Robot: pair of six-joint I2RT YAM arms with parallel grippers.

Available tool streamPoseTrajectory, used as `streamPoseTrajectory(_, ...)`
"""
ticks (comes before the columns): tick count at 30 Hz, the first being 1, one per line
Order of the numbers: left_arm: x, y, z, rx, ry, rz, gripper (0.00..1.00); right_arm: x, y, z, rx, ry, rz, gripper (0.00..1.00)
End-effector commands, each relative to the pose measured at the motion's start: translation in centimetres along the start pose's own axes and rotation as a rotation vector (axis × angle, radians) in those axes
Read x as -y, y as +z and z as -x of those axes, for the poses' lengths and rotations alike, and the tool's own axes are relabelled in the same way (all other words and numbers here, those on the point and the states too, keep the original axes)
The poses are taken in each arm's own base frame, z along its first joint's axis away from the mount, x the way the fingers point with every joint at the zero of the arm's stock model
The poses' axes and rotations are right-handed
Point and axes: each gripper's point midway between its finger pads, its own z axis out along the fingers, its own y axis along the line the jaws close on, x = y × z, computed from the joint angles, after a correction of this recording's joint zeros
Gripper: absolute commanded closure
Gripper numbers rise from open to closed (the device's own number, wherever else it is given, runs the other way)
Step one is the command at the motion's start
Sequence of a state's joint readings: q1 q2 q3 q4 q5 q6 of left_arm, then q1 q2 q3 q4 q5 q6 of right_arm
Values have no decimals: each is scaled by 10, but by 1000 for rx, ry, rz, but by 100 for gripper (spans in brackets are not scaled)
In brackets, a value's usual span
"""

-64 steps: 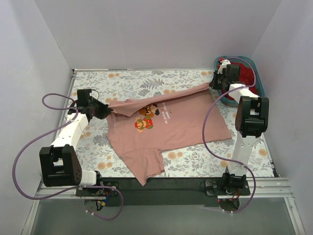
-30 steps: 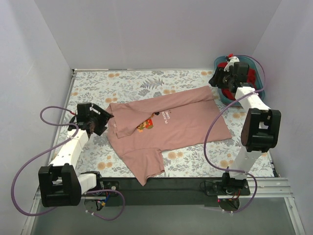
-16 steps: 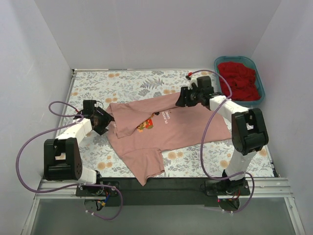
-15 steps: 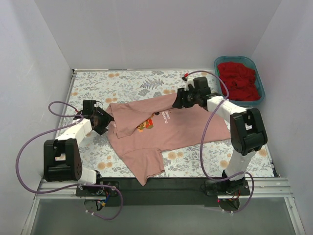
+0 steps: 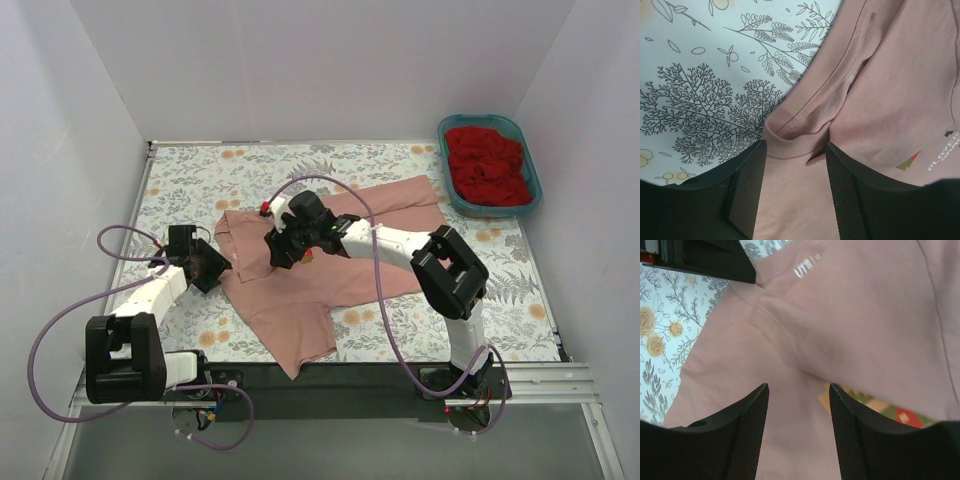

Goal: Fold and stack the t-shirts
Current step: Fold the tshirt

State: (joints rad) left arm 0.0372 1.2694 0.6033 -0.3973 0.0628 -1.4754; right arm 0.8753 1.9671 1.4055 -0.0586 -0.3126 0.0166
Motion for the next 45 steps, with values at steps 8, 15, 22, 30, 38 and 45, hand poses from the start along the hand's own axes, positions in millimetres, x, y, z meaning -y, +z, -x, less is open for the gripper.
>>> streamPoseTrajectory(8,-13,-6,0,44,31,24,52,-13,53,23,-15,-403,-82,41)
streamPoseTrajectory(15,-14,-1,-3,19,31,36,62,-7,70,21,-44,-452,-111,43)
streamPoseTrajectory(22,-16,1,-6,7,35,48,80,-3,80,9,-79,-462,-111,48)
streamPoseTrajectory(30,-25,1,2,44,34,107,100,-10,76,10,-78,-463,-87,80)
streamPoseTrajectory(38,-32,-4,14,100,35,155,100,-22,54,26,-42,-472,-66,99)
streamPoseTrajectory(45,-36,-10,23,151,31,188,100,-39,34,35,-15,-476,-10,99)
